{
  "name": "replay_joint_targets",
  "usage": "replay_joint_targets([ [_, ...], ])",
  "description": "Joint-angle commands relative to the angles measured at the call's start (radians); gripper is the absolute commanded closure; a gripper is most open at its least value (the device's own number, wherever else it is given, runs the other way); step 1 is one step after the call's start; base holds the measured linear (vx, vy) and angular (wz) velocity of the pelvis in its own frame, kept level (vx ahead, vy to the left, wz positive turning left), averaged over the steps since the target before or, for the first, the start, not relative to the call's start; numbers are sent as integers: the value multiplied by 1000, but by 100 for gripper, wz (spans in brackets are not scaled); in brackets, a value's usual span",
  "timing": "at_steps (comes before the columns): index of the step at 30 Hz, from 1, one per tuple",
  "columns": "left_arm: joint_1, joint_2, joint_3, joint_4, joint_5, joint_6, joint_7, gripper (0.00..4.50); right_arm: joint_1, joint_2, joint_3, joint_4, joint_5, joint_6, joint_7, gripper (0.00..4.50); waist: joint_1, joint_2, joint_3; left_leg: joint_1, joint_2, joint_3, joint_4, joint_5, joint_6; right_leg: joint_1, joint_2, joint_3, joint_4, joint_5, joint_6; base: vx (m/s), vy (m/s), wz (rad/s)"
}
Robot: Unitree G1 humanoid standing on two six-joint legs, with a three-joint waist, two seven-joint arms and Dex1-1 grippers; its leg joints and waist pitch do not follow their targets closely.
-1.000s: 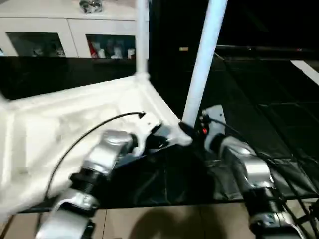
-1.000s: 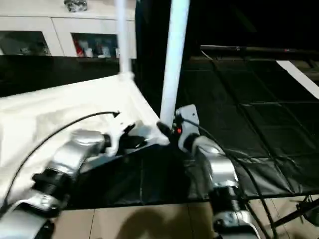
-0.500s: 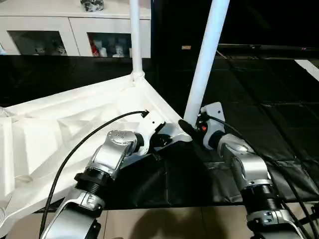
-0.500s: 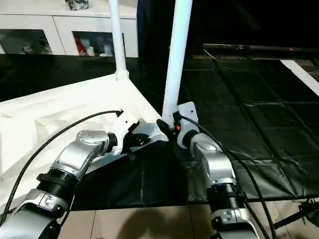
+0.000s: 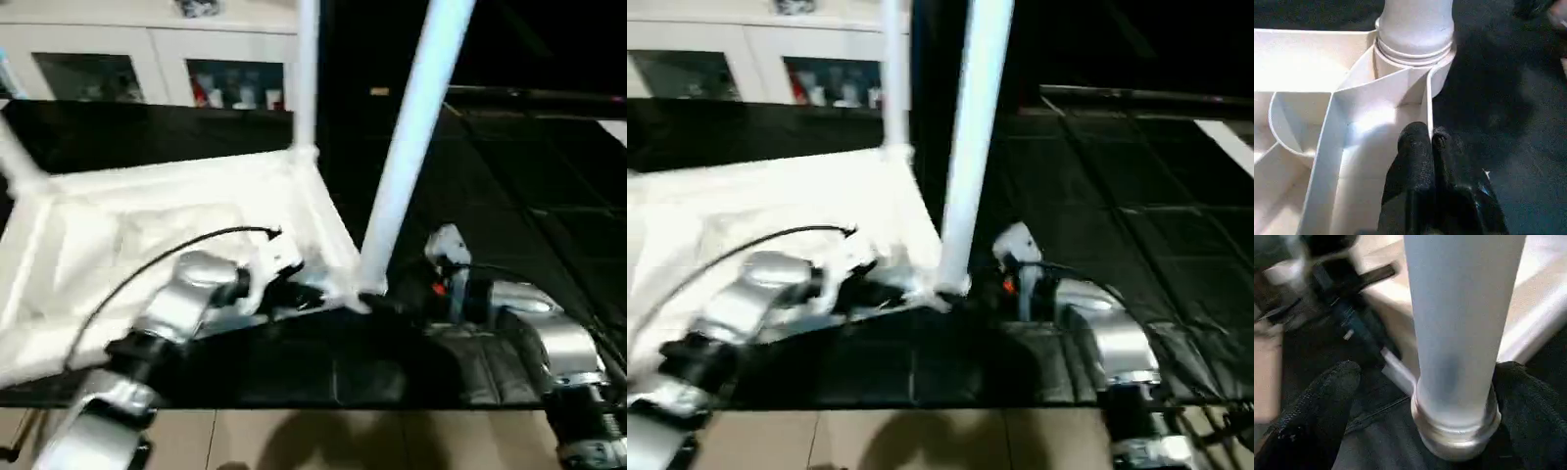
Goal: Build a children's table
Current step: Rotate leg to tighten
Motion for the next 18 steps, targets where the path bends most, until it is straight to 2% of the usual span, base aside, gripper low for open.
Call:
replay_joint_targets([
  [1, -8, 4, -26, -36, -26, -50, -81, 450, -3, -30, 40, -14, 19, -16, 108, 2, 5, 1, -60, 15, 33, -7, -50, -145, 62, 48, -73, 40, -62, -21, -240, 0, 0, 0],
  [3, -8, 12, -32, -35, -27, -63, -101, 450, -4, -45, 51, -13, 16, -32, 142, 2, 12, 1, -61, 15, 33, -6, -49, -145, 59, 48, -74, 41, -61, -21, -242, 0, 0, 0],
  [5, -7, 28, -49, -36, -28, -88, -145, 450, -10, -67, 71, -3, 17, -51, 201, 2, 16, -5, -61, 15, 33, -6, -49, -142, 57, 48, -75, 41, -59, -20, -244, 0, 0, 0],
  [8, -5, 49, -76, -40, -31, -120, -209, 450, -26, -87, 89, 23, 24, -66, 271, 2, 23, -4, -61, 14, 33, -5, -48, -145, 60, 48, -76, 41, -60, -39, -241, 0, 0, 0],
  [13, -7, 60, -103, -36, -15, -169, -255, 450, -58, -85, 108, 74, 20, -85, 313, 45, 34, -4, -61, 17, 34, -6, -48, -153, 50, 43, -77, 41, -60, -62, -242, 0, 0, 0],
  [14, -8, 59, -104, -36, -13, -172, -257, 450, -61, -84, 112, 79, 18, -90, 317, 54, 34, -11, -61, 16, 35, -5, -48, -154, 49, 44, -77, 40, -59, -65, -241, 0, 0, 0],
  [15, -8, 58, -106, -35, -11, -177, -260, 450, -65, -83, 118, 87, 14, -100, 324, 62, 38, -6, -61, 17, 35, -6, -47, -159, 45, 42, -79, 40, -59, -78, -240, 0, 0, 0],
  [18, -12, 55, -112, -34, -12, -187, -265, 450, -74, -80, 133, 99, 12, -102, 347, 87, 38, -8, -60, 16, 35, -6, -49, -165, 39, 43, -77, 41, -59, -81, -235, 0, 0, 0],
])
